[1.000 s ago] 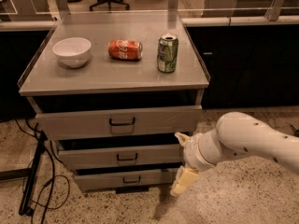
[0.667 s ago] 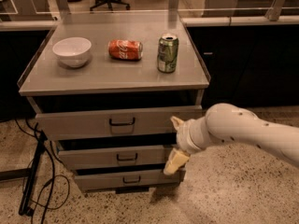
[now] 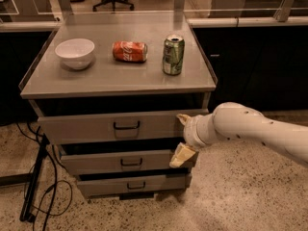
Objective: Open middle drawer
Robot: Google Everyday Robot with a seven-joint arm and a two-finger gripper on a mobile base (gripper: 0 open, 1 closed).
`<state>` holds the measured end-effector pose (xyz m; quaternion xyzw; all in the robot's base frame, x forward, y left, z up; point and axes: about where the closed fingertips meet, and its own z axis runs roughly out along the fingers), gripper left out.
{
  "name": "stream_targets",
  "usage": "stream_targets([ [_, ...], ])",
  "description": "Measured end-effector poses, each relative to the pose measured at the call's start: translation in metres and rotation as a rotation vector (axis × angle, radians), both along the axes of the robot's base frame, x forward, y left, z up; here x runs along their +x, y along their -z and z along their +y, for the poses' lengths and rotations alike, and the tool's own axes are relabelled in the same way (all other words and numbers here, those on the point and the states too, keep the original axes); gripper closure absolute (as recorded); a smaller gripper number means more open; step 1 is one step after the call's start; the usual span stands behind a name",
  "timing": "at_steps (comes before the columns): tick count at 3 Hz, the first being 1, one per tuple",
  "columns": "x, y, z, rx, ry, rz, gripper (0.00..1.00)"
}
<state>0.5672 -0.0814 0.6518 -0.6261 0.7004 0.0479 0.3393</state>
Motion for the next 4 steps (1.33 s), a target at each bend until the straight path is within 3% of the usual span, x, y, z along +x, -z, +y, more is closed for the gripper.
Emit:
stream_targets([
  [1,-0.026,0.005,-0.004,0.009,-0.035,-0.028,0.00],
  [2,-0.087,0.037,0.009,0.064,-0.121,-0.037,0.00],
  [3,-0.136,0.067,0.004,0.115,-0.182,-0.057,0.00],
  [4,-0.142,0.067,-0.026,0.090,-0.150,-0.095,0.00],
])
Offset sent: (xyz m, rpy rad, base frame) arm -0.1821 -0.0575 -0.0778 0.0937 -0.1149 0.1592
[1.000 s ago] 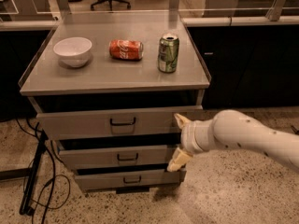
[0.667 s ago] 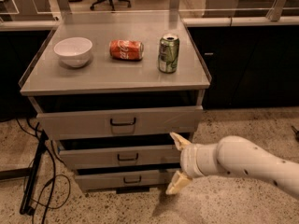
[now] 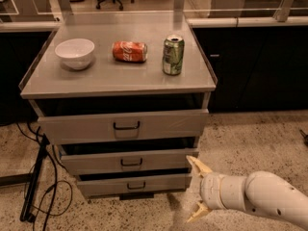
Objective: Open middle drawer
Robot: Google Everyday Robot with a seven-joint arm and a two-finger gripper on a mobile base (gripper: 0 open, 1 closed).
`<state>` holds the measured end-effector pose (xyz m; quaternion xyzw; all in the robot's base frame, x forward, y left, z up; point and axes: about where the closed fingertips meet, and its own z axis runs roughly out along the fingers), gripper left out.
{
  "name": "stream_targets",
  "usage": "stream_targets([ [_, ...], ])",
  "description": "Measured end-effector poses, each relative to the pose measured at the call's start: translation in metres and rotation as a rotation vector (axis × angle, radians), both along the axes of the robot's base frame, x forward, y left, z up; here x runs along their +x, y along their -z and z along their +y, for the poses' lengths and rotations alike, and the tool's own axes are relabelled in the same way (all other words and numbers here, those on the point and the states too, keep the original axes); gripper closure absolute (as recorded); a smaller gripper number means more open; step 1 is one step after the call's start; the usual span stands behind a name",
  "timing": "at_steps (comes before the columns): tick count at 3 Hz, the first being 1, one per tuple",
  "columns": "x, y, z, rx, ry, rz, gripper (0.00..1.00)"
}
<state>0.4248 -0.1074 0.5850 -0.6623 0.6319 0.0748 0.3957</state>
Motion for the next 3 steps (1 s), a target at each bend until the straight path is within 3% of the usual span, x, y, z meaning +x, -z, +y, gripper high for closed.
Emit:
stream_targets([
  [2,0.012,0.011,0.004,-0.016,0.006,0.011,0.00],
  [3,0.039,0.034,0.009,-0.017,0.017,0.037,0.00],
])
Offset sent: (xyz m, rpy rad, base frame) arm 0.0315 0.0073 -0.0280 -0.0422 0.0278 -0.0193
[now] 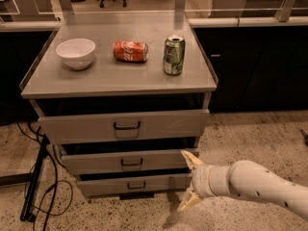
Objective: Open middle drawer
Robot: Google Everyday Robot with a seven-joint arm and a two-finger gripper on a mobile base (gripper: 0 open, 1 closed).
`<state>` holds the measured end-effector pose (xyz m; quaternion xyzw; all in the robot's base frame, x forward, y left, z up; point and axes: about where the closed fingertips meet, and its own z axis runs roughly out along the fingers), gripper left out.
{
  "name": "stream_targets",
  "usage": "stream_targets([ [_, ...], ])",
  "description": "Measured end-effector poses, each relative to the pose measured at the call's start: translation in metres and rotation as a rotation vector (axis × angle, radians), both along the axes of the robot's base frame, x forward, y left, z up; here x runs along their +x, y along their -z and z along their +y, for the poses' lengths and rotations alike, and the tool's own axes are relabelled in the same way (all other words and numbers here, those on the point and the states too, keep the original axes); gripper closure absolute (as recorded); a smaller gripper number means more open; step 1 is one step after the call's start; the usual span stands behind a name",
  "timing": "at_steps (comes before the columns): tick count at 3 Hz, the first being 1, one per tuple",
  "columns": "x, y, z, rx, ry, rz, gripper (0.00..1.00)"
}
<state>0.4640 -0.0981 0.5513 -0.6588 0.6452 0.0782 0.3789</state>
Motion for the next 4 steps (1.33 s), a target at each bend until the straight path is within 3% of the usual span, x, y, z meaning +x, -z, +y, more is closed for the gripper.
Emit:
stream_targets([
  [1,0.062,0.039,0.017,-0.006,0.015,0.034,0.00],
  [2,0.064,0.044,0.018,-0.008,0.014,0.043,0.00],
  [4,0.087,0.092,0.035,-0.021,0.019,0.121,0.00],
])
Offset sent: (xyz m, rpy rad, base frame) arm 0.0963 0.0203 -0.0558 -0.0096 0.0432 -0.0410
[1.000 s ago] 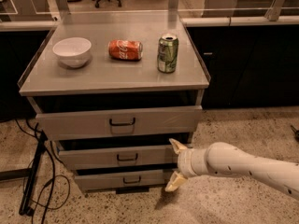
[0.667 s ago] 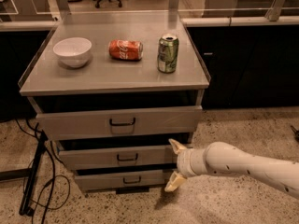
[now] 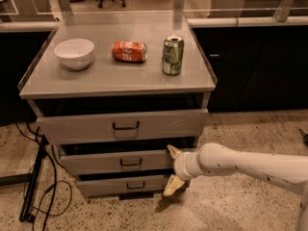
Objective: Open middle drawer
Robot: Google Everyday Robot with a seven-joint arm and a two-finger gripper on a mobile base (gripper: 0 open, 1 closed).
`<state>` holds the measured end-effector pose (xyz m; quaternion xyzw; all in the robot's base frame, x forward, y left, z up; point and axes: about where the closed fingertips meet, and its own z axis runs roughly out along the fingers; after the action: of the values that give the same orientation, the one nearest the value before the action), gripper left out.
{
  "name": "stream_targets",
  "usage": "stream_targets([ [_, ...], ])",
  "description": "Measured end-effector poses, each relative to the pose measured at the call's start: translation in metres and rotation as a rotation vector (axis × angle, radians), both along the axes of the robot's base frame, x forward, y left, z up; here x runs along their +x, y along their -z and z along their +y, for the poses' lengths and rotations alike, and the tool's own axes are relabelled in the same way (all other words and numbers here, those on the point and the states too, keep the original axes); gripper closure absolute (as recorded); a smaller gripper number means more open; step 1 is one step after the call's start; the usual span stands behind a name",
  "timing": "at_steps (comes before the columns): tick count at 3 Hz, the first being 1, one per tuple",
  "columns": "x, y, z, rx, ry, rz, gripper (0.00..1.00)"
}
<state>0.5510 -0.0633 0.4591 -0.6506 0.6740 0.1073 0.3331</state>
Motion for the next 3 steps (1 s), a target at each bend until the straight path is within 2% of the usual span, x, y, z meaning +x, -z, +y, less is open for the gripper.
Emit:
stream_targets([
  [1,0.0340,0.0441,0.0172,-0.024,0.002,-0.004,0.00],
  [2,0.0340,0.0447,0.0178,-0.024,0.001,-0.003,0.00],
  [3,0.0340,0.0447,0.0179,-0.024,0.001,-0.003,0.26],
])
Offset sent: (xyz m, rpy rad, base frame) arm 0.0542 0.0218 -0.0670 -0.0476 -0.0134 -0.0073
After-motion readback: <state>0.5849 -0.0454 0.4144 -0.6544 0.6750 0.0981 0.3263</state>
